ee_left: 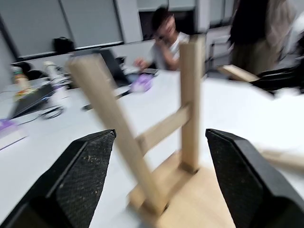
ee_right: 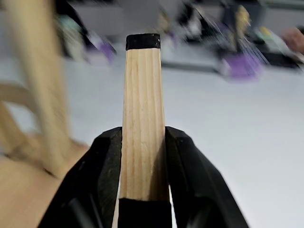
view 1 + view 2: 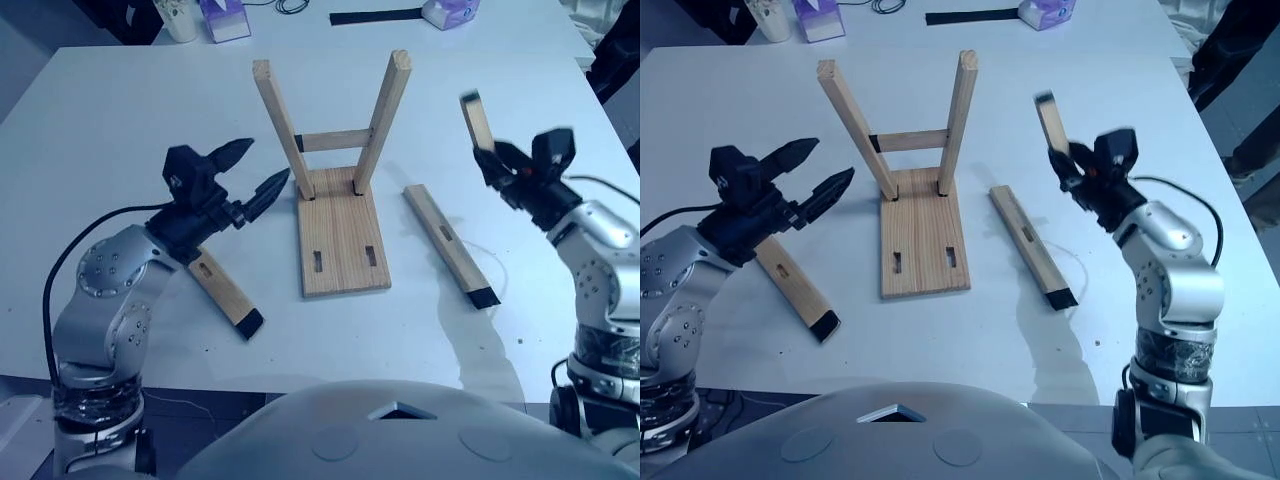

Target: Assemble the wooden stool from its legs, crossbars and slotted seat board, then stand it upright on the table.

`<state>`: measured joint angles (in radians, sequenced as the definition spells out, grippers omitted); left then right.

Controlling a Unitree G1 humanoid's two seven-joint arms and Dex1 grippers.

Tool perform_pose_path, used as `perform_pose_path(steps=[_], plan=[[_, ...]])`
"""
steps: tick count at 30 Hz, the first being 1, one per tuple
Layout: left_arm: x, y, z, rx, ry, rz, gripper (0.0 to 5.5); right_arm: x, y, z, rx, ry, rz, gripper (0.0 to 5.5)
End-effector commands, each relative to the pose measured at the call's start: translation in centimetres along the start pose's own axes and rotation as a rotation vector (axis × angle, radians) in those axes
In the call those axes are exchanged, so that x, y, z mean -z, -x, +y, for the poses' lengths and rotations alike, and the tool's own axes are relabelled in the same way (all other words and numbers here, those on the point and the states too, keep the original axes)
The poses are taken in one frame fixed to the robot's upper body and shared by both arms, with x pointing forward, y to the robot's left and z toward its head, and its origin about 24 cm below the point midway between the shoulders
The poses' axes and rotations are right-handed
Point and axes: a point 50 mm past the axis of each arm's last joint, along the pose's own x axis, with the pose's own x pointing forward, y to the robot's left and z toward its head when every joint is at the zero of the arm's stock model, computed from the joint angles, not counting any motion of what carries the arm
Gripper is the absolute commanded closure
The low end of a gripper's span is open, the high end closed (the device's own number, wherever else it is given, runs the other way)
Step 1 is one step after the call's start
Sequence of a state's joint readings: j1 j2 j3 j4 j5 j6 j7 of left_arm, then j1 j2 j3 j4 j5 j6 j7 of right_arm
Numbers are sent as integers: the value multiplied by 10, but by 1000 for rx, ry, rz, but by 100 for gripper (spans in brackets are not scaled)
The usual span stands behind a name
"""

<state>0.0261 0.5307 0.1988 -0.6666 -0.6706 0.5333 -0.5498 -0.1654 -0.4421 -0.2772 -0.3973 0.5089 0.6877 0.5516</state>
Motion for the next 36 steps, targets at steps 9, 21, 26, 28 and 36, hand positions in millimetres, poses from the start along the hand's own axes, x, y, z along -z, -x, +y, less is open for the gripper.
perform_pose_path(steps=[9,21,26,28,36], plan=[[-45,-50,-19,479,371,-201,109,-71,-4,49,-783,-165,-144,420],[-29,-58,-28,669,351,-31,109,-58,-8,68,-1017,-120,31,420],[-30,-60,-32,689,348,-37,135,-51,-10,65,-1030,-110,81,420],[-31,-59,-35,709,352,-42,175,-50,-11,65,-1031,-112,81,420],[-36,-63,-42,738,357,-64,288,-47,-15,69,-1053,-121,84,420]])
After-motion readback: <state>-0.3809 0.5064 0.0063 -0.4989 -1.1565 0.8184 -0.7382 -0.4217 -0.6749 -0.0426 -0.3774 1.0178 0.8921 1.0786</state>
